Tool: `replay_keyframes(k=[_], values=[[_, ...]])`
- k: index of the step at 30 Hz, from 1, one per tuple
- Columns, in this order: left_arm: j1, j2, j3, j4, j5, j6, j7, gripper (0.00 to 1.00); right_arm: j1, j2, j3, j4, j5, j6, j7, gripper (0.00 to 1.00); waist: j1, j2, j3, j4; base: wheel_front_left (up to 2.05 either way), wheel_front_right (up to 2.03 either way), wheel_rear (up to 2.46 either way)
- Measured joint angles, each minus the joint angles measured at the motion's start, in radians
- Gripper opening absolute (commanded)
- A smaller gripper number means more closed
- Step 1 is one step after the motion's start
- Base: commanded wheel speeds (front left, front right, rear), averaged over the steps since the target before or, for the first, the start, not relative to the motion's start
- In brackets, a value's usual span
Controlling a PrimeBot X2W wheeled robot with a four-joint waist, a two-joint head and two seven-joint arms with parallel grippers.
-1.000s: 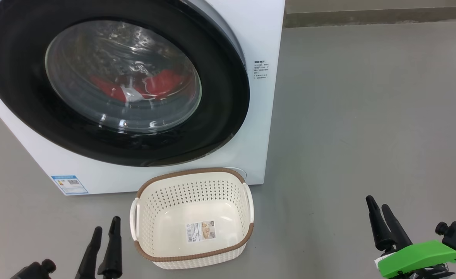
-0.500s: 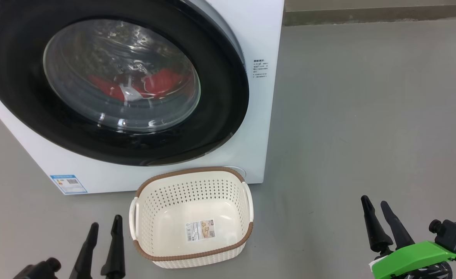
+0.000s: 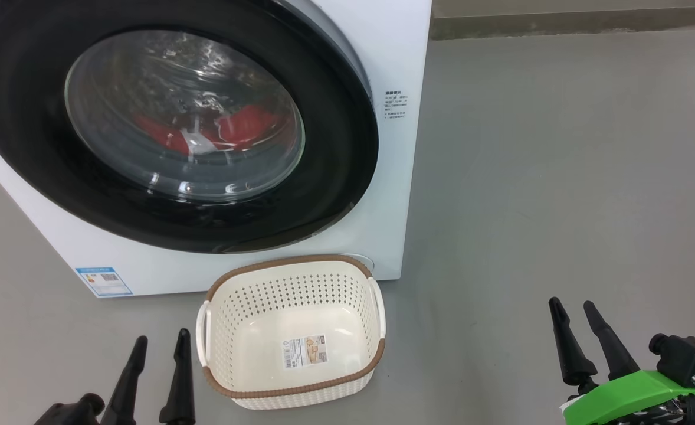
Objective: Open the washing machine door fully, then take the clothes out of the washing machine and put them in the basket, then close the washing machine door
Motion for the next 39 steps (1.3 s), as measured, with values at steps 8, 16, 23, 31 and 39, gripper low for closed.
replay_keyframes(k=[8,16,23,31,39], values=[[0.004,0.001,-0.008,0.001,0.09,0.0,-0.024,1.0,0.002,-0.001,0.001,-0.005,-0.08,0.0,-0.021,1.0,0.0,0.0,0.001,-0.002,0.0,0.0,0.0],[0.022,0.003,-0.013,0.005,0.182,0.0,-0.049,1.0,0.021,-0.004,0.0,-0.007,-0.162,0.0,-0.043,1.0,0.0,0.0,0.001,-0.002,0.0,0.0,0.0],[0.022,0.005,-0.013,0.004,0.247,0.0,-0.069,1.0,0.021,-0.006,0.0,-0.007,-0.226,0.0,-0.064,1.0,0.0,0.0,0.0,-0.003,0.0,0.0,0.0],[0.024,0.006,-0.012,0.004,0.318,0.0,-0.087,1.0,0.031,-0.006,-0.006,-0.003,-0.292,0.0,-0.085,1.0,0.0,0.0,0.0,-0.005,0.0,0.0,0.0],[0.039,0.007,-0.01,0.016,0.319,-0.001,-0.088,1.0,0.04,-0.005,-0.026,0.003,-0.292,0.0,-0.087,1.0,0.0,0.0,0.0,-0.008,0.0,0.0,0.0]])
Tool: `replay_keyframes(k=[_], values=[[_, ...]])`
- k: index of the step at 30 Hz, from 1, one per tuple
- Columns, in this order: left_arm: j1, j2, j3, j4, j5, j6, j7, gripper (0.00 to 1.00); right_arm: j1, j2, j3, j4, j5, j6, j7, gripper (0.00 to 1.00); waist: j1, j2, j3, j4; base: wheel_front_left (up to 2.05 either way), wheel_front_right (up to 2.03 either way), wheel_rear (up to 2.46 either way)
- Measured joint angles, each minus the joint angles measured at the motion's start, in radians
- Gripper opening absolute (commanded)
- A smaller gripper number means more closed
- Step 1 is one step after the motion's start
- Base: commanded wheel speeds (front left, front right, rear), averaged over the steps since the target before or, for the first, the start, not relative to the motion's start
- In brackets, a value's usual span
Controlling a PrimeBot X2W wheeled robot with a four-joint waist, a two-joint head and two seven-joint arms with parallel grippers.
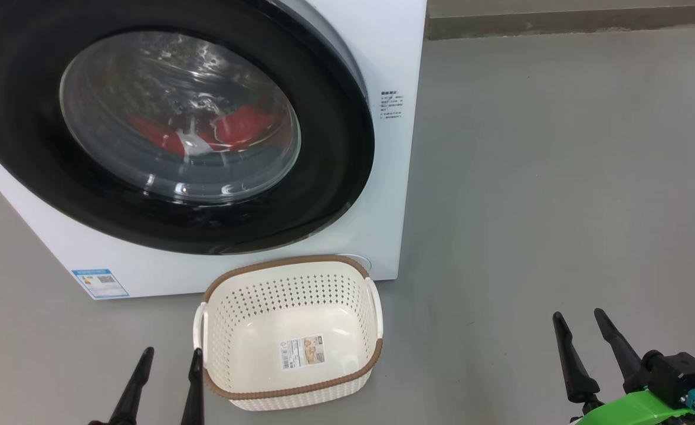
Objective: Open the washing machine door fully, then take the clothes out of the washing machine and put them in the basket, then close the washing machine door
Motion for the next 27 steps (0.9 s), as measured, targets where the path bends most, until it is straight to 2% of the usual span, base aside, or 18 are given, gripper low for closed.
replay_keyframes(k=[15,16,18,19,27], values=[[0.0,0.0,-0.001,0.006,-0.002,0.0,0.0,1.0,0.0,0.007,-0.002,-0.02,0.008,0.0,0.0,1.0,0.0,0.0,0.001,0.004,0.0,0.0,0.0],[0.0,0.0,-0.002,0.006,-0.003,0.0,0.0,1.0,0.0,0.007,0.001,-0.023,0.012,0.0,0.0,0.47,0.0,0.0,0.001,0.005,0.0,0.0,0.0],[0.0,0.0,-0.005,0.006,-0.009,0.0,0.0,1.0,-0.003,0.006,0.01,-0.032,0.026,0.0,0.0,0.08,0.0,0.0,0.002,0.007,0.0,0.0,0.0],[0.0,0.0,-0.007,0.006,-0.009,0.0,0.0,1.0,-0.004,0.005,0.021,-0.036,0.03,0.0,0.0,0.0,0.0,0.0,0.003,0.007,0.0,0.0,0.0],[-0.002,0.001,-0.041,0.005,-0.017,0.0,0.0,1.0,-0.117,0.002,0.081,-0.039,0.162,0.0,0.0,0.0,0.0,0.0,0.022,0.018,0.0,0.0,0.0]])
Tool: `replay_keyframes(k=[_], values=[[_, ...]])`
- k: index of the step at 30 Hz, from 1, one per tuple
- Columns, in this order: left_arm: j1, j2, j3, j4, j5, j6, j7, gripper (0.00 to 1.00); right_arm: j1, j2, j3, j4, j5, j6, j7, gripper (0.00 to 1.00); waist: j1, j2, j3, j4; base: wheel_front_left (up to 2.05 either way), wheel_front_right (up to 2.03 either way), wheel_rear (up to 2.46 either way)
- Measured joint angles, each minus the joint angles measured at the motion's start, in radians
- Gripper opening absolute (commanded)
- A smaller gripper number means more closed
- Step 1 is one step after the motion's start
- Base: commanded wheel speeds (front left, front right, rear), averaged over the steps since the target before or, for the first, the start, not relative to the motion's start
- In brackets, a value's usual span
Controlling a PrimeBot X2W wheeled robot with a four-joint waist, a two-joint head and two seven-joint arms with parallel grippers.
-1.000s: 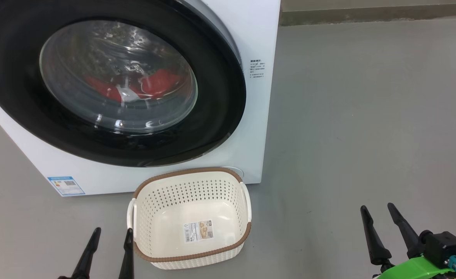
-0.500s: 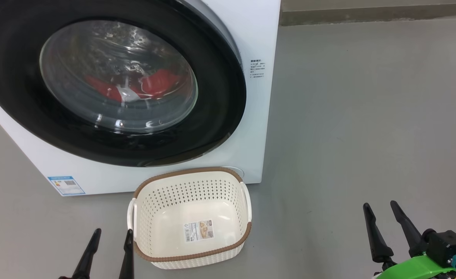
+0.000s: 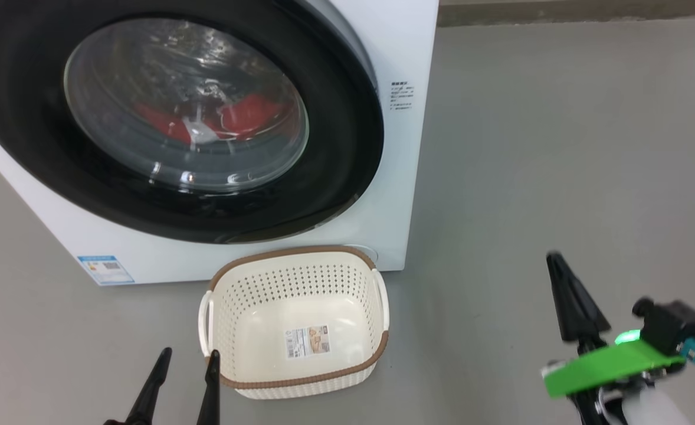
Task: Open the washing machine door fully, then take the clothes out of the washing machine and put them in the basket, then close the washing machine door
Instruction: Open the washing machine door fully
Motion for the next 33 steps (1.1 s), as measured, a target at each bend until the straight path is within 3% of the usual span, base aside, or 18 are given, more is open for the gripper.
replay_keyframes(k=[9,21,33], values=[[-0.038,0.001,-0.035,-0.003,-0.011,0.0,0.0,1.0,-0.174,-0.019,0.049,0.003,0.119,0.0,-0.002,0.0,0.0,0.0,0.043,0.031,0.0,0.0,0.0],[-0.153,0.001,-0.087,-0.011,-0.052,0.0,0.0,1.0,-0.465,-0.146,0.185,0.083,0.321,0.0,-0.003,0.0,0.0,0.0,0.175,0.094,0.0,0.0,0.0],[-0.243,-0.001,-0.139,-0.009,-0.084,0.001,0.0,1.0,-0.694,-0.307,0.366,0.056,0.728,0.0,0.076,0.0,0.0,0.0,0.291,0.162,0.0,0.0,0.0]])
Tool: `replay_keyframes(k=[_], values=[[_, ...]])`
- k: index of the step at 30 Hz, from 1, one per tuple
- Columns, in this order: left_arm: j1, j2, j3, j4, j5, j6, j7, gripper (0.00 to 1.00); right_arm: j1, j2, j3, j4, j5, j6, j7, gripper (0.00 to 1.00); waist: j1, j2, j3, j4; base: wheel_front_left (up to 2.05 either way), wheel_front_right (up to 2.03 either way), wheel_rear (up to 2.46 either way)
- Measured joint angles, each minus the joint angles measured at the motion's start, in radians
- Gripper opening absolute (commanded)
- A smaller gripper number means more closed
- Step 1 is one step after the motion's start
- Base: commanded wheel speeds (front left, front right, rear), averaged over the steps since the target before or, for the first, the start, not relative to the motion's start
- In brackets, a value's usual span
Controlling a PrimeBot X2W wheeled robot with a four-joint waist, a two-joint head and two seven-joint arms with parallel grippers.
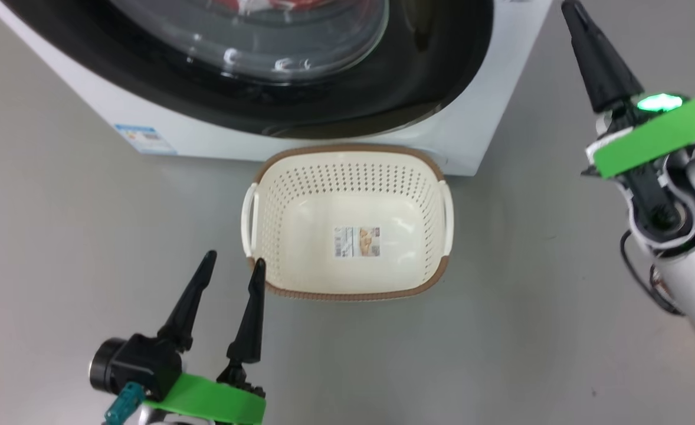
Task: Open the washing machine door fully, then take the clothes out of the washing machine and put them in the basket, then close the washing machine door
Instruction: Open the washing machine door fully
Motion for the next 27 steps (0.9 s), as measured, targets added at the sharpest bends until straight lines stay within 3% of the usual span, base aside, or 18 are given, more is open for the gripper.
replay_keyframes(k=[11,20,27], values=[[-0.06,-0.002,-0.023,0.002,-0.022,0.0,0.0,1.0,-0.174,-0.086,0.029,-0.062,0.291,0.0,0.191,0.0,0.0,0.0,0.09,0.052,0.0,0.0,0.0],[-0.088,-0.002,-0.038,0.003,-0.031,0.0,0.0,1.0,-0.236,-0.104,-0.02,-0.02,0.426,0.0,0.347,0.0,0.0,0.0,0.137,0.086,0.0,0.0,0.0],[-0.099,-0.003,-0.045,0.003,-0.036,0.0,0.0,1.0,-0.271,-0.102,-0.035,0.046,0.457,0.0,0.456,0.0,0.0,0.0,0.165,0.1,0.0,0.0,0.0]])
